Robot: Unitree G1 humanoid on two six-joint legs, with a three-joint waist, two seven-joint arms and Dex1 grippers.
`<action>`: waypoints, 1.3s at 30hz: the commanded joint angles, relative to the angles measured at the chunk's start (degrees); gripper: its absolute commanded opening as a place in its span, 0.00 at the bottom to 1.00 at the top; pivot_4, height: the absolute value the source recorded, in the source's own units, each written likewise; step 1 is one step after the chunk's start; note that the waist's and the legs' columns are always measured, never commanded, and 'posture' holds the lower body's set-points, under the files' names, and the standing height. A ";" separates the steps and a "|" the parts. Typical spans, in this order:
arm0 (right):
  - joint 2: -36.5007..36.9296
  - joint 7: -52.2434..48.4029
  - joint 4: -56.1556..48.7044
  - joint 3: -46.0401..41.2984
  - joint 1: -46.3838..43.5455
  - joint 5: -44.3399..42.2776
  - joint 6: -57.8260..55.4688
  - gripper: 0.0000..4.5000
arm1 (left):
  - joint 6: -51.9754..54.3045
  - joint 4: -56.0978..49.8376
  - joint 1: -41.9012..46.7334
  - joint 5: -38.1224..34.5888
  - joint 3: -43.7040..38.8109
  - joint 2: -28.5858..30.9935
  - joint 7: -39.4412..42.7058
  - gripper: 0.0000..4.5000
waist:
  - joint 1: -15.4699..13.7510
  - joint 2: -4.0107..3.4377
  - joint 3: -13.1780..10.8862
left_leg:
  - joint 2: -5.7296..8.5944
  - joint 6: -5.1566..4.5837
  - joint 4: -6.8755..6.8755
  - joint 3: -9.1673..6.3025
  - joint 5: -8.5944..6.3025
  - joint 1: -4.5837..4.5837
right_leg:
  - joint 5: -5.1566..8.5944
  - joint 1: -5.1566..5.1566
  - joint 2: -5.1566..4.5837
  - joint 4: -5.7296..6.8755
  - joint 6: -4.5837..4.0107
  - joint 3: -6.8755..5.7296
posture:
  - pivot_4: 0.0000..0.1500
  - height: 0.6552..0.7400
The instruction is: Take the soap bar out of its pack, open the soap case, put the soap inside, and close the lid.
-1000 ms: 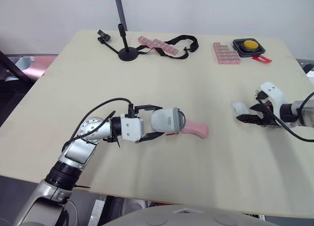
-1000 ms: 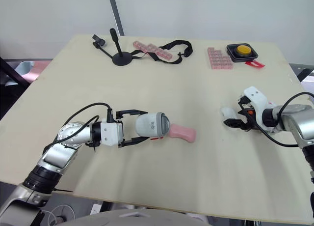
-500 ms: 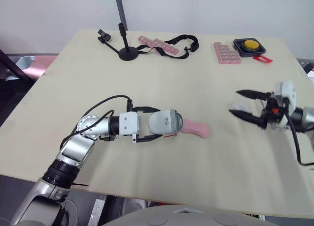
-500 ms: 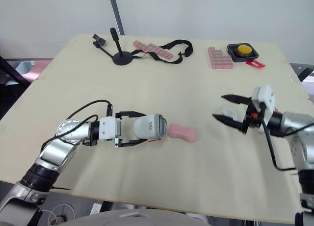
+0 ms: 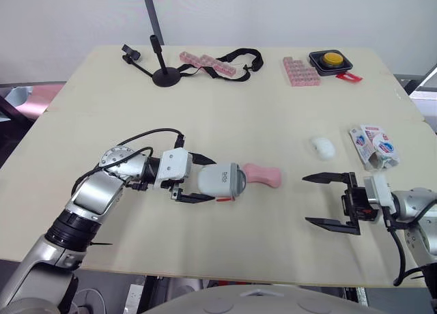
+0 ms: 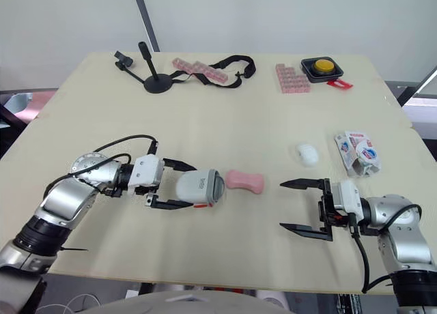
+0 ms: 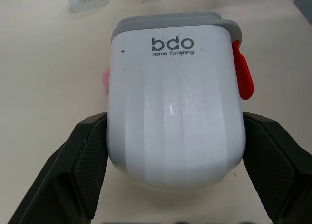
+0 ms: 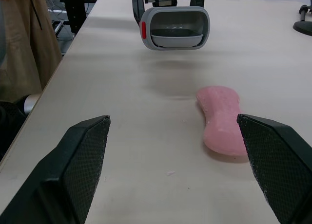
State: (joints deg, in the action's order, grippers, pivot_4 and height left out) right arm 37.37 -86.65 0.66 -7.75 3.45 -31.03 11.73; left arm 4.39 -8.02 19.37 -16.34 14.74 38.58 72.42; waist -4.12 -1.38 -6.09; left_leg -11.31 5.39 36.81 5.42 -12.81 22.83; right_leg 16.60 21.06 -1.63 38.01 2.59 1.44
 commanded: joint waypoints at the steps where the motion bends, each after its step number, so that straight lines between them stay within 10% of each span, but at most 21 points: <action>1: -0.01 -0.92 -0.04 -0.21 -0.54 -1.13 0.58 0.99 | 1.44 -3.06 0.86 -0.65 -0.18 0.85 0.79 0.77 | -0.07 0.00 0.00 | 0.01 0.00 0.00 0.00 0.00 0.00 | 0.00 0.00 -0.01 0.00 0.00 0.00 | 1.00 0.98; 39: -1.66 3.42 2.53 1.25 -0.72 0.81 -0.19 0.99 | 24.14 -15.50 14.68 14.29 15.41 4.61 3.00 0.77 | -0.26 0.00 0.00 | 0.06 0.00 -0.02 -0.02 0.01 -0.03 | 0.00 -0.12 -0.04 -0.11 0.00 0.03 | 1.00 0.98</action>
State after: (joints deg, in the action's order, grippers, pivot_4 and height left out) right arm 35.84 -83.33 3.51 -6.01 2.96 -30.41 10.50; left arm 28.22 -21.29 33.01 -2.55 30.51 43.05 75.27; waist -4.38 -1.38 -6.09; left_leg -11.25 5.39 36.79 5.40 -12.80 22.80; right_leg 16.60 20.94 -1.67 37.89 2.59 1.46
